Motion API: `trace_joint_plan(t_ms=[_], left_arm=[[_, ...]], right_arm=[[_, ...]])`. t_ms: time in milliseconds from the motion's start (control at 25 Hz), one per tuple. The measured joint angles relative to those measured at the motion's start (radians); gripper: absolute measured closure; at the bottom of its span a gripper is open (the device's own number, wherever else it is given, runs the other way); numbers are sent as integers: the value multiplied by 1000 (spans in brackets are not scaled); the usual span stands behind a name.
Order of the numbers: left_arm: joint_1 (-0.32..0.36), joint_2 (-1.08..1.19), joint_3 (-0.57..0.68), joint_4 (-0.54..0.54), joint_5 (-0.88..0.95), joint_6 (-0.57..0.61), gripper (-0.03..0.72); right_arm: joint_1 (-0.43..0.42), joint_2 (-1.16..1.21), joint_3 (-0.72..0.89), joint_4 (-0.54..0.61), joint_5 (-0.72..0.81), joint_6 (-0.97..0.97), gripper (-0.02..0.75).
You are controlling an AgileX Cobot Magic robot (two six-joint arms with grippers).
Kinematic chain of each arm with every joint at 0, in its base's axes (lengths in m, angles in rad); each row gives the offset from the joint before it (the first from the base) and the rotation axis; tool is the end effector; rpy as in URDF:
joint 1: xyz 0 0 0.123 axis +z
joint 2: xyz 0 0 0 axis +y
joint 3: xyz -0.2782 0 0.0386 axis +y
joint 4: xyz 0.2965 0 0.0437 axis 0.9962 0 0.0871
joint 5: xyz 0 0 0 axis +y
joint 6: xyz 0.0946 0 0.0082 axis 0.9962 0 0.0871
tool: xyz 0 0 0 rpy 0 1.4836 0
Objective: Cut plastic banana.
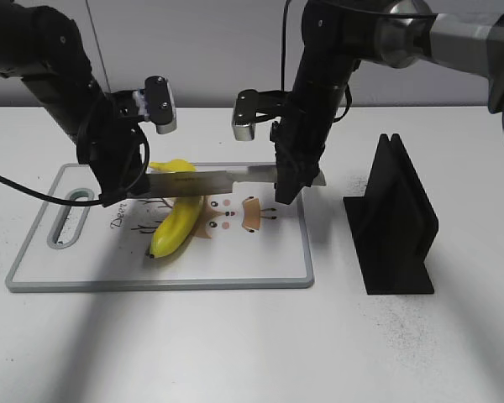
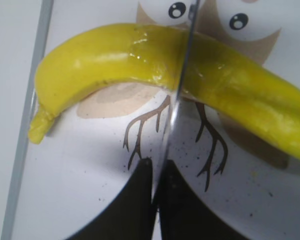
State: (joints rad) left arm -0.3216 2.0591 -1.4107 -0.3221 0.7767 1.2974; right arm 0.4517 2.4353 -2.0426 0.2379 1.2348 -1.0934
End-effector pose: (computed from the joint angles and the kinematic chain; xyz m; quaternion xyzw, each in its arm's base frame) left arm 0.4212 -0.1626 0.1168 0.6404 0.7491 -0.0566 0.1599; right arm 0.4685 0.2508 0.1086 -0.6662 0.7371 0.1021 0.0499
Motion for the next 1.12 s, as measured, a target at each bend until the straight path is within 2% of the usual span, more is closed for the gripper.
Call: trace_joint_plan(t_ms=[600, 1120], left_arm=[[1, -30, 15, 25, -74, -18, 703], [0, -227, 18, 67, -49, -19, 704]], right_arm=[[1, 24, -138, -33, 0, 10, 535], [2, -161, -138, -12, 2, 15, 533]])
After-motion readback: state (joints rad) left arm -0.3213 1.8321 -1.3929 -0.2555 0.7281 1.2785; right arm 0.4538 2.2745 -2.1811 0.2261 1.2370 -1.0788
